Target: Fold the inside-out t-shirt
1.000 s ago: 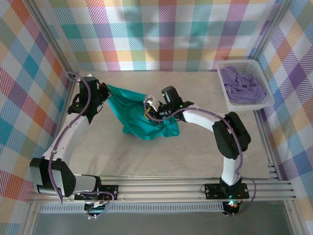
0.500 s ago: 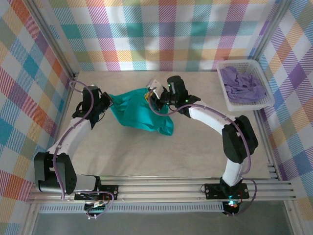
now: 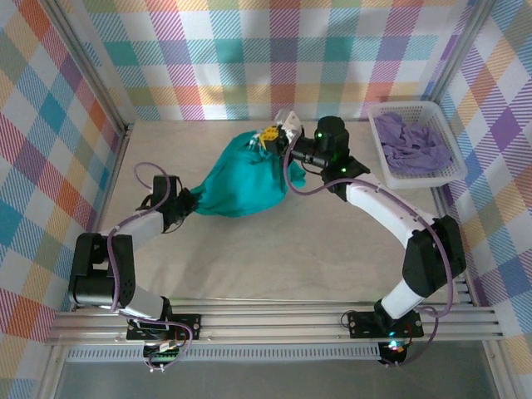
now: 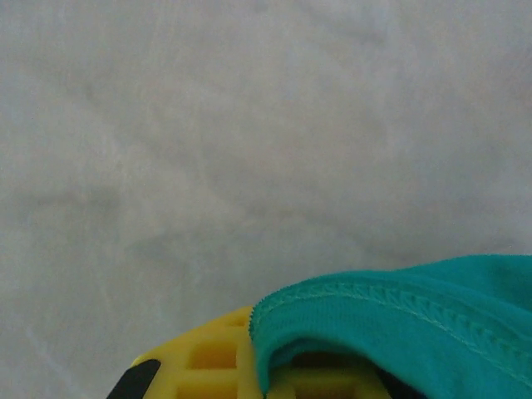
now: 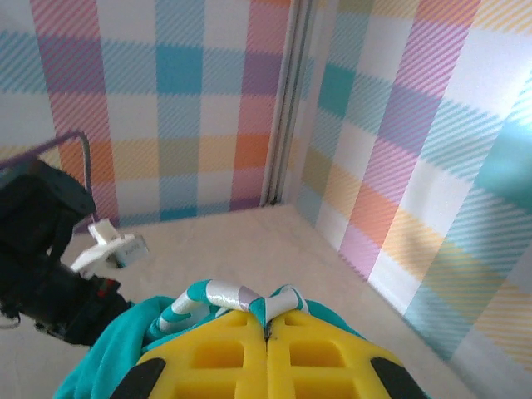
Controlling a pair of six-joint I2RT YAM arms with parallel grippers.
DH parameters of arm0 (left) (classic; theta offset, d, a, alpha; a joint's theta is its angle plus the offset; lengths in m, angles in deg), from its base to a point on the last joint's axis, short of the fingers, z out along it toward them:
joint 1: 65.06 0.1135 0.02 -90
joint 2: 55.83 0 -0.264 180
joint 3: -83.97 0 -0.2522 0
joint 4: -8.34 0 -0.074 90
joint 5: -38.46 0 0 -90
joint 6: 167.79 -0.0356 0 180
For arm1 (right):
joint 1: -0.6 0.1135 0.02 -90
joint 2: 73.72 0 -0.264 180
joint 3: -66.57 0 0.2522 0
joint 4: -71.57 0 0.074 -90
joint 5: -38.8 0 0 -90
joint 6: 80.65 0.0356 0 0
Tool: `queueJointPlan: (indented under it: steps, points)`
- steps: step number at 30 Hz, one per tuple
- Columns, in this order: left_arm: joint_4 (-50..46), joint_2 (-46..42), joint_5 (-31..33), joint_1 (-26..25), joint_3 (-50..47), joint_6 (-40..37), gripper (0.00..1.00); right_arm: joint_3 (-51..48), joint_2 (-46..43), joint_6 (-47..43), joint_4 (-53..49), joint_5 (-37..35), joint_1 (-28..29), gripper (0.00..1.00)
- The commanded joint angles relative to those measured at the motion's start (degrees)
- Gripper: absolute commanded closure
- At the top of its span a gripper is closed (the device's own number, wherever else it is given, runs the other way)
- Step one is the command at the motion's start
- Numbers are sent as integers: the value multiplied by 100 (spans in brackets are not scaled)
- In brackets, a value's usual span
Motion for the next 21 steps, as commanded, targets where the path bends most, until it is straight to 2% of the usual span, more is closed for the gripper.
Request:
queueJointPlan:
  steps: [1,3,5,7,9,13,17,19,21]
  points:
    - [385,-352,-345,-21,-92,-64,71,-229,213,-336,-77,185,40,100]
    - [299,-682,-322,-126,-93,-137,52,-226,308,-282,-101,320,40,100]
    - [358,-1070,-327,-326,-124,-239,40,-192,377,-337,-178,462,40,100]
    - [544,-1426,-449,-577,-136,-289,30,-143,441,-450,-317,592,40,100]
    - [796,-1616,-818,-848,-37,-244,24,-168,491,-536,-368,639,40,100]
    - [845,-1476,-1437,-1309,471,37,23,-190,520,-540,-360,625,41,100]
    - [966,-1161,-1549,-1845,914,186,26,-190,524,-285,-177,670,40,100]
    - [923,-901,-1486,-2010,1118,176,37,-208,503,-84,-24,668,44,100]
    - [858,-574,-1431,-2064,1255,181,58,-196,415,144,131,539,40,100]
